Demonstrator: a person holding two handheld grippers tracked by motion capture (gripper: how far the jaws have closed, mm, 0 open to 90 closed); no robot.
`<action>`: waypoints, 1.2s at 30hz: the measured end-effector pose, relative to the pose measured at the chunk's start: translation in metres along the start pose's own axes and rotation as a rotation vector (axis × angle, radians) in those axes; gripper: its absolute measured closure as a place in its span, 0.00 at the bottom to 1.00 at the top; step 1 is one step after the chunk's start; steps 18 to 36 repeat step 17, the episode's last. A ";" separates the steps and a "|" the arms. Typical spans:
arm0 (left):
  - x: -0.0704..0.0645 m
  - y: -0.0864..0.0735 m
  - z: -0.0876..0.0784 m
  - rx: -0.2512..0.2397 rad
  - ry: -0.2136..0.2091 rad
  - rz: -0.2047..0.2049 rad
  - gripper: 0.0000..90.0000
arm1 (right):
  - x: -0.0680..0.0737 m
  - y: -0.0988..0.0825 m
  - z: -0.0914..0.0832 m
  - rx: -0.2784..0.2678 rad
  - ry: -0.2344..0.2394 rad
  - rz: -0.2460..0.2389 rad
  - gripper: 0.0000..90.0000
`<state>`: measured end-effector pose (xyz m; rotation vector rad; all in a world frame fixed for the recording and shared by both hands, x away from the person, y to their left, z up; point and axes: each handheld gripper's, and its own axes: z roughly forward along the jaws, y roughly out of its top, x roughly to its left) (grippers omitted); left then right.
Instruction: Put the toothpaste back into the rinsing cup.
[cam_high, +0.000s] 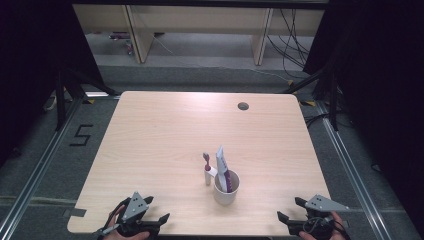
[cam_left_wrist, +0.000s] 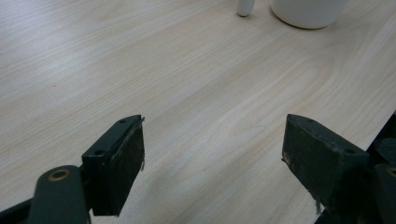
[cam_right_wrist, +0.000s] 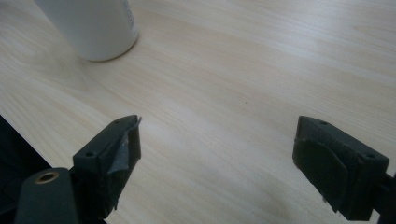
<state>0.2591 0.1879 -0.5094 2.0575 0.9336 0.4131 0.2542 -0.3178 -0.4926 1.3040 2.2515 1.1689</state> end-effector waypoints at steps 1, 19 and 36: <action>0.000 0.000 0.000 -0.002 0.000 0.000 0.23 | 0.000 0.000 0.000 0.003 0.000 -0.011 0.18; 0.000 0.000 0.001 -0.008 0.000 -0.010 0.23 | -0.001 -0.002 0.000 0.010 -0.011 -0.017 0.18; 0.000 0.000 0.001 -0.008 0.000 -0.010 0.23 | -0.001 -0.002 0.000 0.010 -0.011 -0.017 0.18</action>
